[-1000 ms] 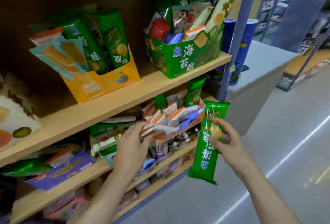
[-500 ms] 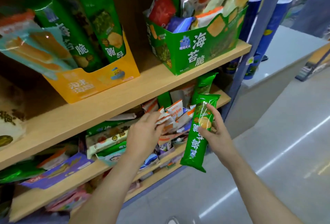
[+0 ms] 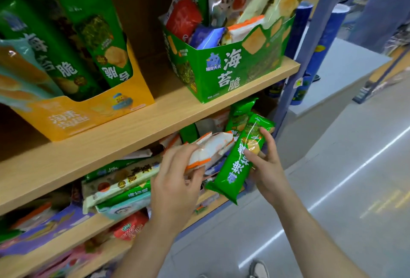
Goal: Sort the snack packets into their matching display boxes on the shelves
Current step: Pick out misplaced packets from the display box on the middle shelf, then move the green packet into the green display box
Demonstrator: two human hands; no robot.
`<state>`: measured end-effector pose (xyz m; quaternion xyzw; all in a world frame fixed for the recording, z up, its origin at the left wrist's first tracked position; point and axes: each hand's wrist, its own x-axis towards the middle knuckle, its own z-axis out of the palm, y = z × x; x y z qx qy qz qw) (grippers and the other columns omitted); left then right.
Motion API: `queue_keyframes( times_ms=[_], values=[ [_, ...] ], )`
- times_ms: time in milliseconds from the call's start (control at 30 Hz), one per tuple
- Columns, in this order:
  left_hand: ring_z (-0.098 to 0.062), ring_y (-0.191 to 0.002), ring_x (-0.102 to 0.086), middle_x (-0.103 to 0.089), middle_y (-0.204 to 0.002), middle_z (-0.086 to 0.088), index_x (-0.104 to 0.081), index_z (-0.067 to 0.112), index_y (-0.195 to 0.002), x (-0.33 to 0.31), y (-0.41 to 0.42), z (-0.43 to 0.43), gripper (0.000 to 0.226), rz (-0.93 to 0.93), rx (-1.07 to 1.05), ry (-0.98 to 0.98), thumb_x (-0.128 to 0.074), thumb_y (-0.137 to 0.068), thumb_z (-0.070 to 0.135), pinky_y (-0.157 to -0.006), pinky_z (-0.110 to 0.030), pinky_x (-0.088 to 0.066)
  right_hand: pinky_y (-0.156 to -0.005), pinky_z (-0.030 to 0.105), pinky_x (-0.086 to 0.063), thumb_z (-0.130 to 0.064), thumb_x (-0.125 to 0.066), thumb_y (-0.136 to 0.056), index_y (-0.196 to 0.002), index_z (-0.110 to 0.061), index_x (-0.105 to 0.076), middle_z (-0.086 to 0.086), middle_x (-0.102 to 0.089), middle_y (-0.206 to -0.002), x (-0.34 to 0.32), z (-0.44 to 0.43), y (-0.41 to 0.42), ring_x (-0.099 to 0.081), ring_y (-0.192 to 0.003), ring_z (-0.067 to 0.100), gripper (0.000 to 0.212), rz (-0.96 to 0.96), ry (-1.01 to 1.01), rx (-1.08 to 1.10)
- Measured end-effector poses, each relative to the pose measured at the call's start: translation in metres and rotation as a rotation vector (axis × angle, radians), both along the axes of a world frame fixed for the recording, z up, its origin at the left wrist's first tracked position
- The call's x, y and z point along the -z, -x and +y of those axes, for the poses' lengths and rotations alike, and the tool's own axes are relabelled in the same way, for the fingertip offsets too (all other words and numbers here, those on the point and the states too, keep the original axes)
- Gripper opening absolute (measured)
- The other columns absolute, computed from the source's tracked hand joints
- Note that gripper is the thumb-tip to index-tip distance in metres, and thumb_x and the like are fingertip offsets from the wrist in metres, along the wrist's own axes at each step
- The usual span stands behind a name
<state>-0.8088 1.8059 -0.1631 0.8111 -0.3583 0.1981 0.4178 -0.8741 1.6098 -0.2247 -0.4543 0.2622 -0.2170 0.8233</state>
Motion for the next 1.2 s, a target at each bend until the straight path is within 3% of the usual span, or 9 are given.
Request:
queue_keyframes(
  times_ms=[300,433,567,667,800,900,1033,1100,1200],
  values=[
    [-0.014,-0.094,-0.057,-0.062,-0.104,-0.008,-0.063,0.013,-0.112,-0.004,0.023,-0.055,0.028,-0.081,-0.130,0.017,-0.061,-0.085,0.021,-0.076,-0.016,-0.046,-0.069,0.024,-0.055,0.002,-0.062,-0.092,-0.124,-0.041,-0.052,0.008,-0.063,-0.113,0.012,-0.062,0.011,-0.065,-0.087,0.012,0.055,0.005,0.400,0.003],
    [-0.020,-0.093,-0.059,-0.062,-0.113,-0.007,-0.068,0.013,-0.110,0.009,-0.004,-0.092,0.033,0.007,-0.160,-0.240,-0.059,-0.078,0.012,-0.065,-0.031,-0.052,-0.070,0.016,-0.051,0.005,-0.062,-0.091,-0.116,-0.028,-0.059,-0.002,-0.061,-0.113,0.010,-0.077,0.012,-0.063,-0.085,-0.001,0.042,-0.009,0.446,-0.093],
    [-0.036,-0.096,-0.062,-0.055,-0.126,-0.011,-0.061,0.014,-0.124,0.032,-0.031,-0.109,0.054,0.175,-0.219,-0.510,-0.062,-0.075,-0.008,-0.077,-0.043,-0.054,-0.066,0.018,-0.052,0.006,-0.062,-0.090,-0.112,-0.028,-0.062,-0.002,-0.065,-0.104,0.010,-0.082,0.011,-0.064,-0.081,0.003,0.040,-0.013,0.402,-0.194],
    [-0.033,-0.118,-0.045,-0.043,-0.136,-0.012,-0.041,0.019,-0.144,0.037,-0.041,-0.122,0.065,0.177,-0.346,-0.719,-0.054,-0.084,-0.004,-0.095,-0.041,-0.043,-0.064,0.021,-0.053,0.005,-0.062,-0.091,-0.114,-0.029,-0.062,0.003,-0.065,-0.106,0.011,-0.085,0.011,-0.064,-0.082,0.010,0.042,-0.016,0.372,-0.256],
    [-0.032,-0.123,-0.036,-0.044,-0.137,-0.013,-0.027,0.015,-0.149,0.031,-0.045,-0.141,0.051,0.332,-0.348,-0.849,-0.038,-0.099,0.024,-0.100,-0.044,-0.039,-0.073,0.023,-0.057,0.010,-0.060,-0.090,-0.135,-0.039,-0.046,-0.016,-0.065,-0.117,0.008,-0.088,0.013,-0.067,-0.092,0.005,0.068,-0.032,0.332,-0.306],
    [-0.030,-0.120,-0.041,-0.046,-0.137,-0.010,-0.030,0.017,-0.149,0.029,-0.036,-0.135,0.049,0.325,-0.345,-0.746,-0.036,-0.102,0.031,-0.099,-0.042,-0.039,-0.083,0.034,-0.058,0.009,-0.064,-0.087,-0.140,-0.055,-0.028,-0.003,-0.062,-0.128,0.004,-0.093,0.016,-0.067,-0.105,0.013,0.090,-0.039,0.361,-0.317],
    [-0.016,-0.115,-0.053,-0.059,-0.129,0.002,-0.058,0.019,-0.131,0.012,0.007,-0.117,0.033,0.203,-0.326,-0.330,-0.047,-0.101,0.025,-0.094,-0.022,-0.038,-0.074,0.029,-0.059,0.012,-0.067,-0.082,-0.147,-0.048,-0.024,0.004,-0.074,-0.105,-0.012,-0.102,0.023,-0.072,-0.096,0.017,0.098,-0.050,0.269,-0.304],
    [0.003,-0.104,-0.056,-0.062,-0.119,0.014,-0.061,0.031,-0.125,-0.006,0.034,-0.118,0.029,0.438,-0.235,-0.144,-0.053,-0.097,0.035,-0.083,-0.010,-0.042,-0.076,0.028,-0.059,0.007,-0.072,-0.078,-0.144,-0.031,-0.041,0.001,-0.075,-0.106,-0.026,-0.105,0.026,-0.071,-0.100,0.019,0.082,-0.070,0.303,-0.369],
    [0.007,-0.103,-0.058,-0.063,-0.114,0.023,-0.049,0.047,-0.120,-0.031,0.053,-0.128,0.041,0.832,0.032,0.128,-0.061,-0.081,0.047,-0.077,-0.015,-0.052,-0.085,0.031,-0.057,-0.013,-0.079,-0.073,-0.130,-0.017,-0.060,0.004,-0.073,-0.117,-0.046,-0.104,0.024,-0.068,-0.111,0.023,0.060,-0.110,0.299,-0.531]
  ],
)
